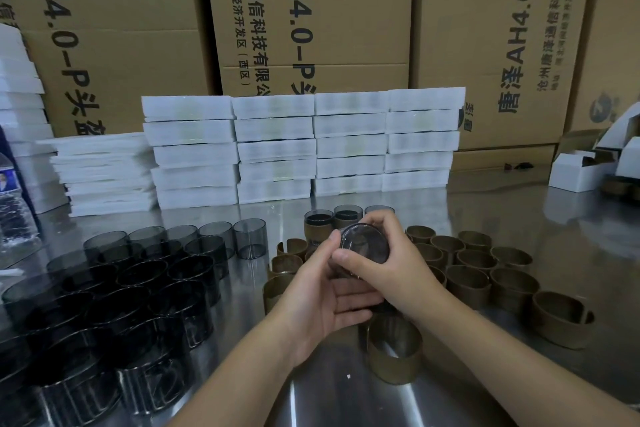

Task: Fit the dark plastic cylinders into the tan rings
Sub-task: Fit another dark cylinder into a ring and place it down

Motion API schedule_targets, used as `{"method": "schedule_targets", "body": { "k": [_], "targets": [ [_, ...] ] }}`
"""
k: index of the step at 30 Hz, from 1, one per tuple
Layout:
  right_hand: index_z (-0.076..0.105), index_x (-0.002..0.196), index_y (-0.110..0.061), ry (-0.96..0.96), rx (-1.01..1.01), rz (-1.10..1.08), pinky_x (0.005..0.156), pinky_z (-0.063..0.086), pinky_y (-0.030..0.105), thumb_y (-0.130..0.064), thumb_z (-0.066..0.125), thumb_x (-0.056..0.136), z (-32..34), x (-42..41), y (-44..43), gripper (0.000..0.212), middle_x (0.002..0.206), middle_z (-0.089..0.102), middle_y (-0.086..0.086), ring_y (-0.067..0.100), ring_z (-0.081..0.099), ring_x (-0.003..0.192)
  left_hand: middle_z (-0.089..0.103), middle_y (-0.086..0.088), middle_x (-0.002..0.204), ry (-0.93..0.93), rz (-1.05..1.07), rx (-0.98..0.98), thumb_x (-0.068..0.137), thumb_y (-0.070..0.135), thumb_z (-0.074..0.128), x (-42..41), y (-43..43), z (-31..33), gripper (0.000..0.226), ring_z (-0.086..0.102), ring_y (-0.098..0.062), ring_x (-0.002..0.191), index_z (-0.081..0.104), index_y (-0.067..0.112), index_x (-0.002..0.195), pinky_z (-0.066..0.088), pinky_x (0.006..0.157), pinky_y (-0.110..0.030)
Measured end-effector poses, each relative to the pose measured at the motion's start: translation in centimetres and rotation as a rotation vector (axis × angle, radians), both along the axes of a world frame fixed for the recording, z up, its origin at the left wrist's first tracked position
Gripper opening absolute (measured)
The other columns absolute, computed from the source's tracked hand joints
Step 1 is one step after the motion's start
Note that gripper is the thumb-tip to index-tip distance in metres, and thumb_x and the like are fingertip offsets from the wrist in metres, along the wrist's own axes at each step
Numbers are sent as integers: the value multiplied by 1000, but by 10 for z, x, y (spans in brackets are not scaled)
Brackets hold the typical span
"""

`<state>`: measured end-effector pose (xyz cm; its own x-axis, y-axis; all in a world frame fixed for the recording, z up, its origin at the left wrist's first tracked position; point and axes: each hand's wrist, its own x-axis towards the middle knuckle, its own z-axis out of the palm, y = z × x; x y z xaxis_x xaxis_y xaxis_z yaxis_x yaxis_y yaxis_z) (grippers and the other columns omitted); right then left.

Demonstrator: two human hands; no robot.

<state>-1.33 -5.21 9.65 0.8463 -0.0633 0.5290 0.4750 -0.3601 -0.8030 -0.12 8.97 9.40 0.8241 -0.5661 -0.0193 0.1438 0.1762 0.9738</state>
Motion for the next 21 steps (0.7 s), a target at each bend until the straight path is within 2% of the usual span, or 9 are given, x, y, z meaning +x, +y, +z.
{"method": "schedule_targets", "body": {
  "k": [6, 11, 15, 17, 21],
  "targets": [
    [51, 95, -31, -20, 20, -35, 80, 57, 36, -67, 72, 54, 1, 2, -1, 58, 91, 68, -6, 8, 67, 85, 75, -13, 95, -42, -14, 28, 60, 72, 54, 1, 0, -3, 82, 74, -20, 87, 63, 18, 121, 55, 63, -25],
    [52, 88, -30, -41, 72, -81, 66, 49, 20, -71, 68, 56, 2, 3, -2, 54, 81, 68, -12, 2, 65, 76, 76, -9, 93, -71, -9, 36, 67, 71, 49, 2, 0, -6, 75, 73, -17, 81, 61, 21, 122, 55, 62, -26],
    [53, 86, -27, -60, 80, -90, 63, 48, 17, -70, 67, 62, 3, 3, -2, 51, 77, 67, -12, 3, 65, 73, 76, -8, 92, -86, -6, 36, 61, 72, 52, 2, -1, -6, 75, 72, -16, 78, 63, 24, 118, 55, 63, -26],
    [53, 86, -25, -68, 89, -87, 63, 48, 16, -70, 69, 68, 3, 2, -2, 50, 75, 67, -12, 3, 65, 72, 76, -7, 93, -94, 2, 41, 60, 73, 52, 2, -2, -6, 76, 72, -16, 77, 64, 24, 117, 56, 63, -26],
    [55, 86, -22, -77, 103, -99, 65, 52, 24, -71, 60, 64, 4, 1, -2, 54, 74, 68, -5, 5, 65, 70, 76, -10, 96, -103, 48, 40, 55, 73, 55, 1, -5, -5, 81, 73, -20, 74, 63, 23, 118, 57, 60, -28]
  ]
}}
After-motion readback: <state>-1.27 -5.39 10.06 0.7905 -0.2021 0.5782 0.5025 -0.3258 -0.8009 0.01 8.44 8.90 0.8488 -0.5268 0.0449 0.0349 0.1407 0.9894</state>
